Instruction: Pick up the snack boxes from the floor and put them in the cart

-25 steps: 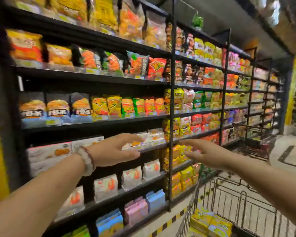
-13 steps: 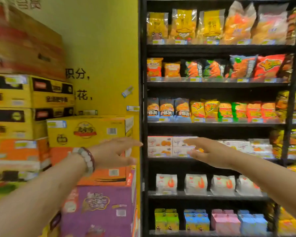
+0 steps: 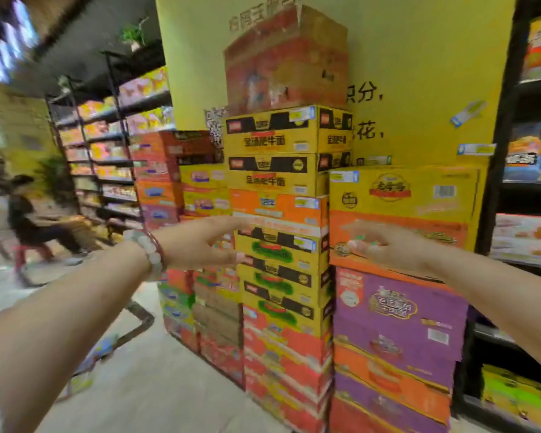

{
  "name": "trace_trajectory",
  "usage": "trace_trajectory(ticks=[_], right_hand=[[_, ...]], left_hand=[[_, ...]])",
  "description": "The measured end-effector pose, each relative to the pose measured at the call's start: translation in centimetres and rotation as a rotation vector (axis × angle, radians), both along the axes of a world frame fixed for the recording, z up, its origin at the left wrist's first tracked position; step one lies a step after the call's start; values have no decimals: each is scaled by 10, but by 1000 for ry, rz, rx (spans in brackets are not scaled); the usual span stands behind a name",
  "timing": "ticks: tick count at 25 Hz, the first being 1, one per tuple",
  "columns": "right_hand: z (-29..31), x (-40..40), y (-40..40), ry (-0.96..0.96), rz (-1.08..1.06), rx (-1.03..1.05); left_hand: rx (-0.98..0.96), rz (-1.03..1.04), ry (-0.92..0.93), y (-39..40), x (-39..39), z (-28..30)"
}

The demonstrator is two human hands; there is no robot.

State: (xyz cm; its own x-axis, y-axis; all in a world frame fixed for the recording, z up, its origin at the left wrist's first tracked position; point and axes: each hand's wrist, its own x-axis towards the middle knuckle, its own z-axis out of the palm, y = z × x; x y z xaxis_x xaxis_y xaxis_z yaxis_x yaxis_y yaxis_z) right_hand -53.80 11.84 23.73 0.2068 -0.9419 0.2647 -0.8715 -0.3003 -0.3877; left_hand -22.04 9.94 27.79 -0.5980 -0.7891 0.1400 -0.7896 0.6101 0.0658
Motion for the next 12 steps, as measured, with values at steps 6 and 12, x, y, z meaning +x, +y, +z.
trace_trajectory(ticks=[6, 12], right_hand=[[13, 142, -59, 69, 295, 25], [18, 229, -126, 132, 543, 17]], left_hand=[[20, 306, 30, 24, 129, -3], [38, 575, 58, 27, 188, -9]])
